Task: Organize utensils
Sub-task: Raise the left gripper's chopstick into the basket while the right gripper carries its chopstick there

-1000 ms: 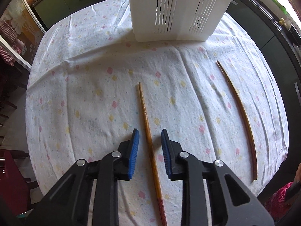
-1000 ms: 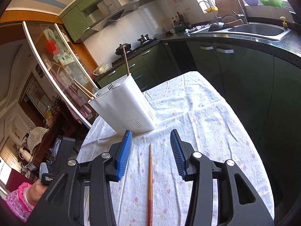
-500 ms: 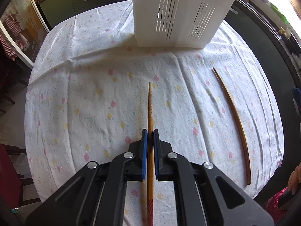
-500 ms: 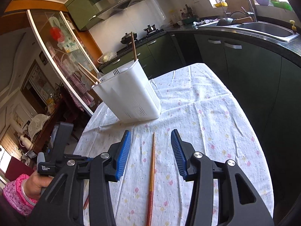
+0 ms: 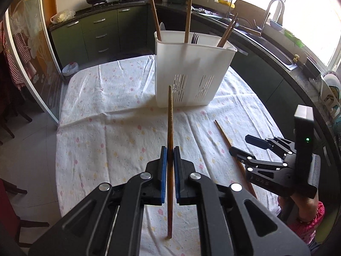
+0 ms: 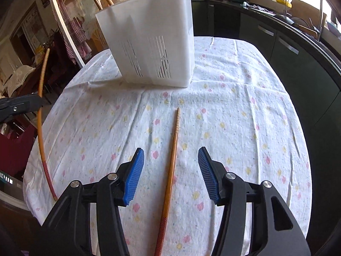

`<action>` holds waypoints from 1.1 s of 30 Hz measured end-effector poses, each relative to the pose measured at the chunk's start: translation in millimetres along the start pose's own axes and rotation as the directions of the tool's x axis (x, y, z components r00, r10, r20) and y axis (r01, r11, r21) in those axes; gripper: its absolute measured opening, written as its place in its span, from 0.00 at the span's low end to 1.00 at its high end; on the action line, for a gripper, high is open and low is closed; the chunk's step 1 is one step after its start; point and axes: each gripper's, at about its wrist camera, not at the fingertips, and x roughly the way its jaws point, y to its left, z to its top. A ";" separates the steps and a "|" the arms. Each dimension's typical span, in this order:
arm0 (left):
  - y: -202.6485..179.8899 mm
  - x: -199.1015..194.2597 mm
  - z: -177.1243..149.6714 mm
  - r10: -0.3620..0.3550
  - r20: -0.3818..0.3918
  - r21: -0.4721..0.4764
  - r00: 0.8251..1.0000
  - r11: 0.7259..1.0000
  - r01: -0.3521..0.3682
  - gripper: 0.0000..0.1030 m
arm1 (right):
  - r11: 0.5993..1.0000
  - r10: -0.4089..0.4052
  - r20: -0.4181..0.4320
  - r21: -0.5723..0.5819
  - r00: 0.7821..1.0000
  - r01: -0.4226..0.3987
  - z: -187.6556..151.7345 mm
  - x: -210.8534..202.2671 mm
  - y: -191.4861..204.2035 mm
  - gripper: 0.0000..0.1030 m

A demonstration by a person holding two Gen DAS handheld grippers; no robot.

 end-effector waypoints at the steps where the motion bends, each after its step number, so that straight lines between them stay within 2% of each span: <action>1: -0.3 -3.1 -0.1 -0.004 0.009 0.002 1.000 1.000 0.004 0.06 | 1.000 -0.007 -0.012 -0.007 1.000 0.007 3.6 4.8 2.5 0.51; 8: 4.8 -20.2 -4.7 -0.033 0.054 -0.004 0.998 0.999 0.033 0.06 | 0.999 -0.028 -0.106 -0.018 0.994 0.027 16.1 28.7 9.1 0.52; 13: 5.6 -28.8 -6.1 -0.044 0.080 -0.003 0.996 0.999 0.044 0.06 | 0.999 -0.024 -0.136 -0.031 0.990 0.020 22.2 43.3 11.6 0.67; 15: 6.5 -30.0 -6.6 -0.048 0.081 -0.002 0.996 0.999 0.049 0.06 | 0.999 -0.038 -0.141 -0.043 0.989 0.032 23.4 46.7 15.3 0.68; 17: 6.8 -31.4 -7.8 -0.052 0.083 0.001 0.995 0.999 0.052 0.06 | 0.995 -0.080 -0.133 -0.066 0.988 0.072 24.8 48.1 19.1 0.63; 20: 7.4 -34.1 -10.1 -0.055 0.086 0.005 0.995 0.998 0.055 0.06 | 0.995 -0.084 -0.127 -0.059 0.988 0.077 24.9 47.2 17.5 0.55; 23: 9.0 -35.9 -11.1 -0.054 0.088 0.005 0.995 0.999 0.054 0.06 | 0.996 -0.083 -0.123 -0.045 0.989 0.078 24.6 45.0 13.4 0.41; 24: 9.1 -36.1 -11.3 -0.054 0.088 0.005 0.995 0.999 0.054 0.06 | 0.996 -0.083 -0.121 -0.040 0.989 0.079 23.7 42.8 9.7 0.34; 25: 8.9 -35.9 -11.2 -0.053 0.088 0.005 0.995 0.999 0.053 0.06 | 0.996 -0.083 -0.118 -0.032 0.990 0.079 23.7 41.0 6.1 0.22; 28: 8.9 -35.8 -11.2 -0.054 0.088 0.005 0.995 0.999 0.053 0.06 | 0.997 -0.071 -0.112 -0.008 0.991 0.071 23.6 38.1 -2.9 0.08; 33: 10.8 -39.0 -11.1 -0.059 0.090 0.011 0.994 0.998 0.059 0.06 | 0.999 -0.019 -0.062 0.048 0.998 0.022 21.4 23.3 -20.3 0.07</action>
